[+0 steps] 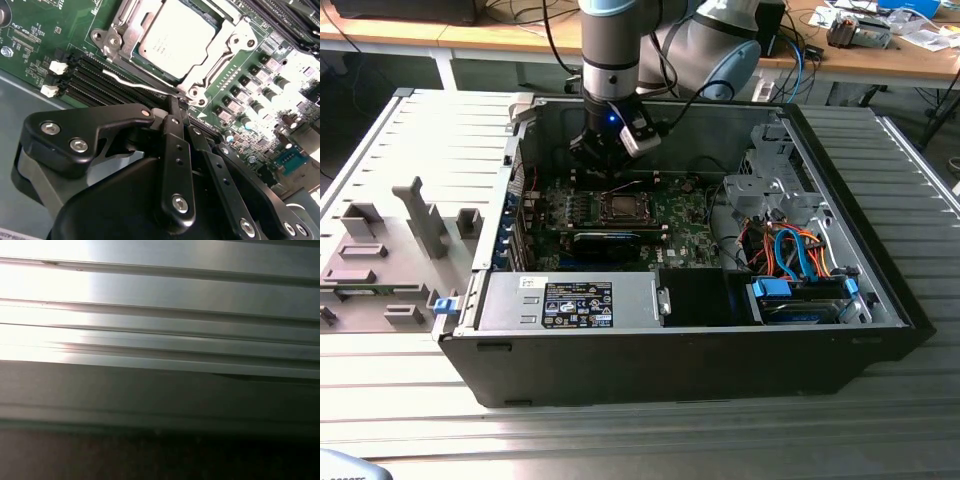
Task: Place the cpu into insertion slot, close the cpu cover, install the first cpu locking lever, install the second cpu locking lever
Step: 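Install the first cpu locking lever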
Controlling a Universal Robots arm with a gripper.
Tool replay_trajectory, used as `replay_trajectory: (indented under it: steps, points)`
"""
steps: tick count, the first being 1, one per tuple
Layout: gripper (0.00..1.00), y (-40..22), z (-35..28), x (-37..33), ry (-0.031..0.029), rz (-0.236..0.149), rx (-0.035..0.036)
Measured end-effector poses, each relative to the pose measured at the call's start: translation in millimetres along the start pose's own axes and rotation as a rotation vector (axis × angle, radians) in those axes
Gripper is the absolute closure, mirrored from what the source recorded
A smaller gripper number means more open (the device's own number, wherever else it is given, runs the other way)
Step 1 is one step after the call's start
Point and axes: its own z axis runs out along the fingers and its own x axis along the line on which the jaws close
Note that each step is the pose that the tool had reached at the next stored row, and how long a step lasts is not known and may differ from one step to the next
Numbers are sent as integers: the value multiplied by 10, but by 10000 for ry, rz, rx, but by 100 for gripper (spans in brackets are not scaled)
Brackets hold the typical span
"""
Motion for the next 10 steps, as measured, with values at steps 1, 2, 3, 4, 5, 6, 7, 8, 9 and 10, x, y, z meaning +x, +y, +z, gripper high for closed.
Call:
replay_trajectory:
  steps: [1,2,3,4,5,6,7,8,9,10]
  points:
    - [89,-1,3,-12,0,-1,1]
    - [89,-1,5,-18,0,-1,1]
    - [89,-2,8,-26,1,-1,2]
    - [89,-2,11,-35,1,0,2]
    - [89,-3,15,-46,2,0,2]
    - [89,-3,18,-53,3,-1,2]
    - [89,-4,21,-59,3,-1,2]
    - [89,-4,24,-65,3,-1,2]
    - [89,-5,27,-72,4,-1,3]
    - [89,-5,30,-82,4,0,3]
